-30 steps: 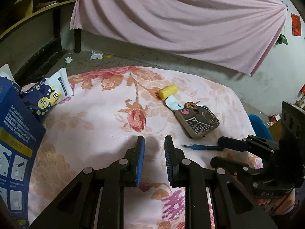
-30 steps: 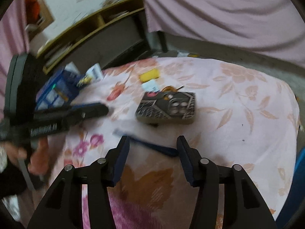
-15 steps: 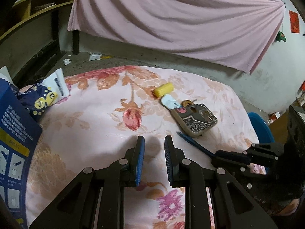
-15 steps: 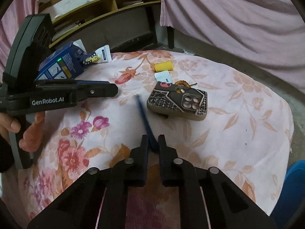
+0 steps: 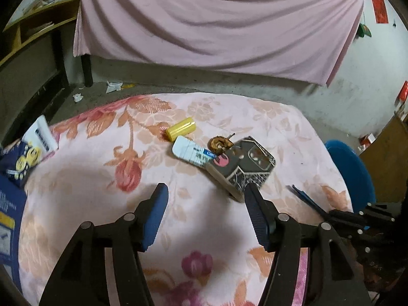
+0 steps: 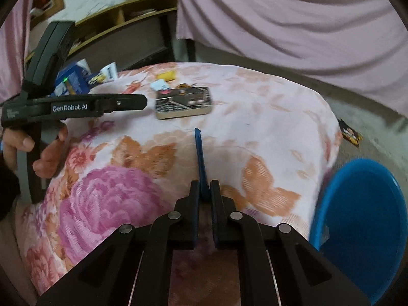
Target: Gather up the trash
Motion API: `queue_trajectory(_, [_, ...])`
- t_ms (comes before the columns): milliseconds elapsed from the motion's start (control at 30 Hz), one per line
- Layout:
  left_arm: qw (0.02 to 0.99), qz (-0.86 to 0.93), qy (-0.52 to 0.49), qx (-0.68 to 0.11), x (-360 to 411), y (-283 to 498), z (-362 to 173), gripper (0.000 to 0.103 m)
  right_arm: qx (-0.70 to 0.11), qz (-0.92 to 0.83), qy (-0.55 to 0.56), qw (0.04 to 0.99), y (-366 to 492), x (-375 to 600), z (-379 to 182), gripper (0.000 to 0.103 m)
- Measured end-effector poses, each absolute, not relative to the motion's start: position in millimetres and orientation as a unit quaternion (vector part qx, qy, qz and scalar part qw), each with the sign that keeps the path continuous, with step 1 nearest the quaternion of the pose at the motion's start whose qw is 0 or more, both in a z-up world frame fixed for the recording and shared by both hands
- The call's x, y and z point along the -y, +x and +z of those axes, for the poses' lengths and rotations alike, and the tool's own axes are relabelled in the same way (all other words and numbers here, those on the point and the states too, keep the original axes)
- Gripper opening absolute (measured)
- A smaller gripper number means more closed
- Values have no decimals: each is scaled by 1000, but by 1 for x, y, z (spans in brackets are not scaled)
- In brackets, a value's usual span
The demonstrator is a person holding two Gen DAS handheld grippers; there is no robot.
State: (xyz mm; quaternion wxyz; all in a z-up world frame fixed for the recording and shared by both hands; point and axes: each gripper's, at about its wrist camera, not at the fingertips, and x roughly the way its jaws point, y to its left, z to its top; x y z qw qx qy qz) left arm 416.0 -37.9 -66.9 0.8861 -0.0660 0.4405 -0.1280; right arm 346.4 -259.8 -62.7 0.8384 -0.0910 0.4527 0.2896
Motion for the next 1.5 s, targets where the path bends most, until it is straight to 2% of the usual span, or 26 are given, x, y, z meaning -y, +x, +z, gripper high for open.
queue_trajectory(200, [885,-116,-100,-440,26,437,-70,55,-445,277,-76,848,351,262,-64,6])
queue_trajectory(367, [880,-125,-115,-443,17,451,-72,38,-444,275,-80,849,359,245,-65,6])
queue_trajectory(633, [869,-143,-121,-458,14,468,-77,27,-447,273,-93,847,370,230,-66,6])
queue_trajectory(733, [866,-151,-114,-463,18,468,-79,11,-448,271,-95,847,374,228,-65,7])
queue_trajectory(833, [864,-155,-115,-464,19,467,-80,3,-448,267,-103,847,378,222,-65,8])
queue_trajectory(1067, [868,-162,-107,-458,26,459,-78,0,-452,266,-105,845,379,218,-67,7])
queue_trajectory(1333, [879,-156,-86,-442,26,455,-69,2,-449,264,-103,847,377,222,-68,6])
queue_trajectory(1400, [878,-148,-71,-449,25,460,-70,4,-449,264,-103,847,376,224,-68,6])
queue_trajectory(1467, [878,-149,-61,-451,25,463,-70,15,-449,263,-105,848,377,223,-68,6])
queue_trajectory(1500, [879,-146,-56,-450,25,464,-70,18,-449,262,-106,848,377,223,-68,6])
